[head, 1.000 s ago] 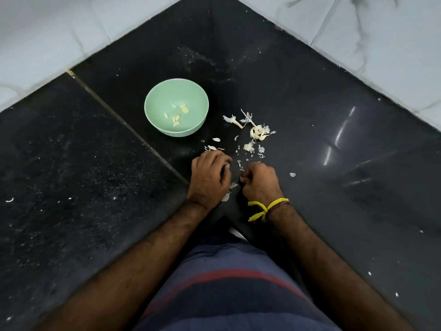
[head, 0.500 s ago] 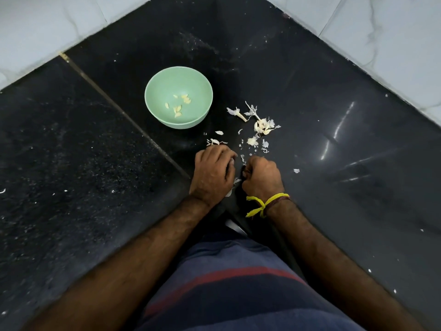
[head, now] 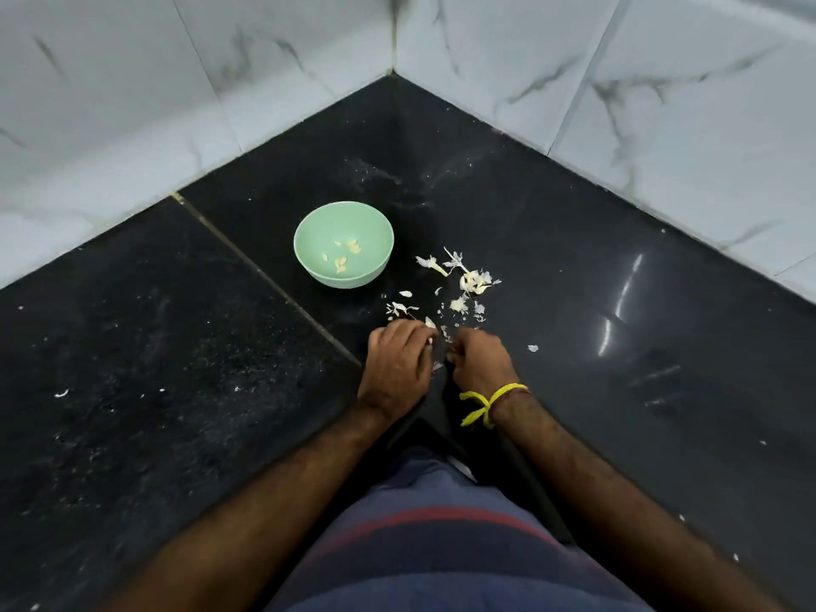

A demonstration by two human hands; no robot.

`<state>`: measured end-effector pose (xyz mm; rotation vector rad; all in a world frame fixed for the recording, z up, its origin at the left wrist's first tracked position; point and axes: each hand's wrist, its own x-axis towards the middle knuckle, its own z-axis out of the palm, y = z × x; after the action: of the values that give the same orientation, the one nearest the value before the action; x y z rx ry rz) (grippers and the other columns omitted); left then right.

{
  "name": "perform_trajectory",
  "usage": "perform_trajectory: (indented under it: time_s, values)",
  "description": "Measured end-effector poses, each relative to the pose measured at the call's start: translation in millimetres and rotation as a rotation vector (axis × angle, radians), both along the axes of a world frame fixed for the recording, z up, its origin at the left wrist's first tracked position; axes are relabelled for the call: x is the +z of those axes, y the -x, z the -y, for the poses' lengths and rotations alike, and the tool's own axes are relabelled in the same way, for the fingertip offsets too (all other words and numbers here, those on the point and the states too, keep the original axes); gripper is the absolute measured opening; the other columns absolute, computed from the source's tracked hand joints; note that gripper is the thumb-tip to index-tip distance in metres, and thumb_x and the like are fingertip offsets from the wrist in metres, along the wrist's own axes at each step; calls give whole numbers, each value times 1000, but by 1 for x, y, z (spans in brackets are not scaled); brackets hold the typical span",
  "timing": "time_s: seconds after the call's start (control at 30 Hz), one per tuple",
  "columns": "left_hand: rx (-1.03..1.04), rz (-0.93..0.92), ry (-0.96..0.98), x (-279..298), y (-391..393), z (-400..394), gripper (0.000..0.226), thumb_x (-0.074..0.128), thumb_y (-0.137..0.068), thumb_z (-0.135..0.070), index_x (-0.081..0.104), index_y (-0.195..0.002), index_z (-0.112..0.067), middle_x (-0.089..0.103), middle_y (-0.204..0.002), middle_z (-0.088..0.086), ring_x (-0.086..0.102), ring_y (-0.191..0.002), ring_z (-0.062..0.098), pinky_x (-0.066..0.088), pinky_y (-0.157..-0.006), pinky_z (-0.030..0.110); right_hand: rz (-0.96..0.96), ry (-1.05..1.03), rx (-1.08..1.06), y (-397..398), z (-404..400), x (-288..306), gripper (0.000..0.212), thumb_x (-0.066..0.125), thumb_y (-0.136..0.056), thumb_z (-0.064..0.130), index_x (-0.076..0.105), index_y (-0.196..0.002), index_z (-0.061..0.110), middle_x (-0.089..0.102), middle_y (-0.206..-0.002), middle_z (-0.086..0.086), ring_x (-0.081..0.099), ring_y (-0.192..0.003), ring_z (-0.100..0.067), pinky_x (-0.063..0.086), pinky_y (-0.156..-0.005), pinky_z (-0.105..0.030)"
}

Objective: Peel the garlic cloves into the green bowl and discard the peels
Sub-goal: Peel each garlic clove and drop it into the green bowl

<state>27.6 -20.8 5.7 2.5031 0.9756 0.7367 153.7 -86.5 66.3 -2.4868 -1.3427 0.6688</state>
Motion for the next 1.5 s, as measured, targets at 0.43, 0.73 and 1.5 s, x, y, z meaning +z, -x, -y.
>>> perform_trajectory:
  time_s: [0.43,0.73,1.5]
  values:
    - [-67,-68,1,-2,5,6,33,44,-90,-21,66,-111,-11,67,-113,5,57,-111,24,36,-92,38,268,2,184,15,0,-13,19,49,-91,10,54,-109,10,62,-113,-11,61,-106,-32,49,-87,-40]
    - [-125,240,141,19,2,12,28,62,-94,-25,72,-117,-12,72,-114,1,61,-108,16,47,-98,36,-969,-295,-371,-21,20,8,9,68,-88,4,67,-80,8,66,-69,-3,61,-64,-14,51,-62,-23]
    - [-98,464,-76,113,0,15,14,70,-90,0,76,-102,2,77,-98,9,72,-88,21,58,-82,39,-1060,-873,-234,-13,31,73,19,77,-76,2,72,-92,-7,70,-81,-29,66,-69,-28,57,-66,-32]
